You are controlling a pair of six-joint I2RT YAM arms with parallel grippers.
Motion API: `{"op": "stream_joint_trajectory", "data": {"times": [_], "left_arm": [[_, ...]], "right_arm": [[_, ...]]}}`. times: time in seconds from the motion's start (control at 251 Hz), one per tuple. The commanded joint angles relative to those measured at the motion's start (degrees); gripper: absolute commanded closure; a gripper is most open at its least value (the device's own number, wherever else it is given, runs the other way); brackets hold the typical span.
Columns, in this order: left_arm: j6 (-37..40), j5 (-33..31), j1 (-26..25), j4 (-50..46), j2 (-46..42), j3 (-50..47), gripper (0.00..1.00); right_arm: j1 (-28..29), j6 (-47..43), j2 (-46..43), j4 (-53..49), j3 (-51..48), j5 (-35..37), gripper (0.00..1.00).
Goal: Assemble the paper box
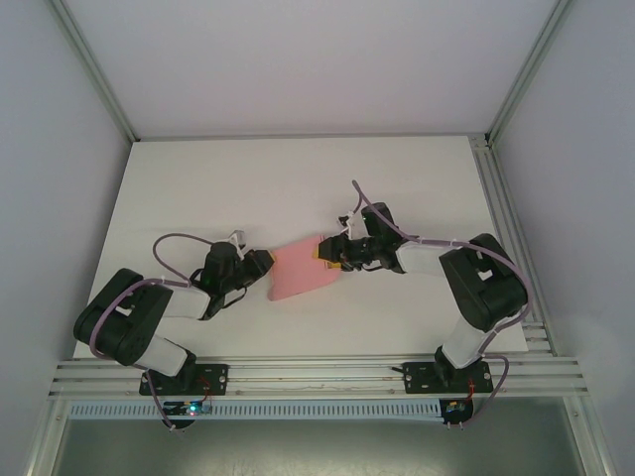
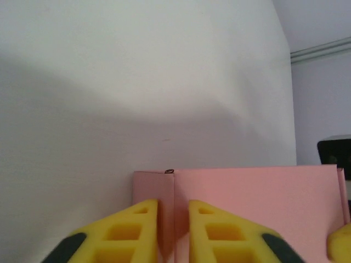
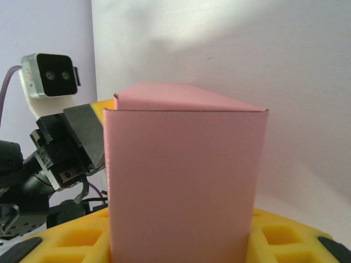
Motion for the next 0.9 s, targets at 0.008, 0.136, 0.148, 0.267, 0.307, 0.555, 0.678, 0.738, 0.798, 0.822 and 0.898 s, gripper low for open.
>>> {"op": "stream_joint_trajectory", "data": {"times": [0.008, 0.136, 0.148, 0.267, 0.307, 0.555, 0.678, 0.738, 0.798, 0.822, 0.898], "left_arm": [[10.3, 4.6, -0.9, -8.8, -5.7, 8.0, 0.46], [31.3, -2.9, -3.0, -28.0, -14.8, 17.5, 0.0], [33.2, -4.2, -3.2, -29.8, -15.5, 18.7, 0.0], [57.2, -5.8, -8.2, -42.7, -20.2, 28.0, 0.0], [66.5, -4.8, -10.9, -48.3, -20.7, 30.7, 0.0], [103.1, -21.4, -27.7, -65.1, -15.8, 38.0, 0.0], [106.6, -26.4, -28.4, -65.8, -12.3, 39.5, 0.0], [107.0, -28.6, -28.4, -62.0, -10.9, 38.7, 0.0], [107.6, -28.3, -28.4, -60.8, -9.8, 38.4, 0.0], [107.6, -28.3, -28.4, -60.3, -9.3, 38.4, 0.0], [107.1, -30.0, -28.4, -57.5, -7.6, 38.3, 0.0]], "right_arm": [[-1.6, -0.2, -4.6, 1.2, -0.9, -0.7, 0.59], [-4.5, 0.7, -8.5, -4.9, -0.7, 0.6, 0.58], [-4.8, 0.7, -8.7, -5.7, -0.4, 0.5, 0.58], [-8.7, 1.7, -10.8, -13.5, 1.7, -0.4, 0.56], [-10.3, 3.3, -11.0, -16.6, 3.0, -1.5, 0.56], [-13.8, 14.7, -14.4, -20.7, 5.9, -7.7, 0.54], [-15.4, 21.0, -15.3, -19.6, 5.5, -10.5, 0.56], [-15.7, 22.1, -15.7, -19.9, 5.6, -10.6, 0.58], [-15.8, 24.0, -15.8, -19.8, 5.6, -11.7, 0.58], [-15.8, 24.7, -15.8, -19.6, 5.5, -12.1, 0.58], [-15.8, 27.3, -16.0, -17.7, 4.5, -13.2, 0.59]]}}
